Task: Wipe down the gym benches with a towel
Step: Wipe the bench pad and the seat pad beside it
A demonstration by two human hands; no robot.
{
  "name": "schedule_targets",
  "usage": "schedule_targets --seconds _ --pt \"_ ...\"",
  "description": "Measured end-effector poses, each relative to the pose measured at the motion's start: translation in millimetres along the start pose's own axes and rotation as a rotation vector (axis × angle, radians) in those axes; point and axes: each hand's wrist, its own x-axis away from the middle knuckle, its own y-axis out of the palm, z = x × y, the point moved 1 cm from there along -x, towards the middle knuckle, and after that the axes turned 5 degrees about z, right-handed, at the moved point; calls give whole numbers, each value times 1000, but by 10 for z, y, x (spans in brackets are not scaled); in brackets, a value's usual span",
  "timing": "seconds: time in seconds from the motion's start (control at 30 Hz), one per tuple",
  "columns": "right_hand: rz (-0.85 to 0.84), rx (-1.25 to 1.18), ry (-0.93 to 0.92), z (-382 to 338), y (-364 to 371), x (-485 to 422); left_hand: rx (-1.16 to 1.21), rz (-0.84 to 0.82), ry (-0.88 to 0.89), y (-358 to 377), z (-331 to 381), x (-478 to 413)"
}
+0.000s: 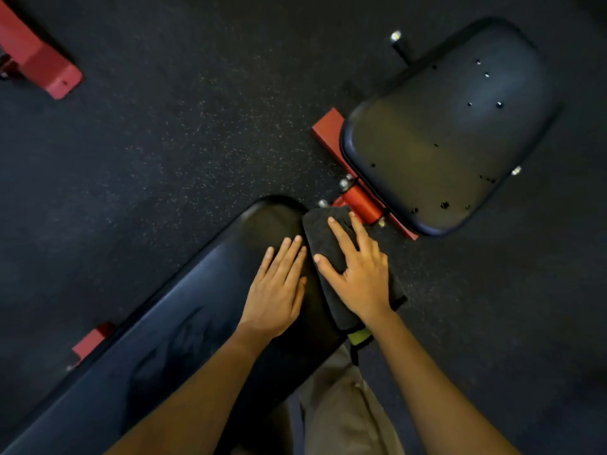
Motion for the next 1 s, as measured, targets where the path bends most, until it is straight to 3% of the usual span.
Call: schedule_targets --seconds 0.13,0.2,0.3,0.4,0.6,0.83,1.0 --pt "185 -93 268 61 57 416 5 -19 31 77 95 207" --pt "295 -286 462 44 140 655 -5 -10 67 110 108 321" --pt "502 -565 600 -101 338 1015 -32 5 128 119 30 507" --pt "586 -641 633 -388 643 1479 -42 12 171 112 -104 748" --pt "427 -449 631 -892 1289 2348 -37 -13 171 117 -319 1367" --pt "694 -755 662 -686 875 1732 -41 36 162 176 -402 1670" --pt "586 -772 594 -1093 1424 2512 -40 89 148 191 -387 1707"
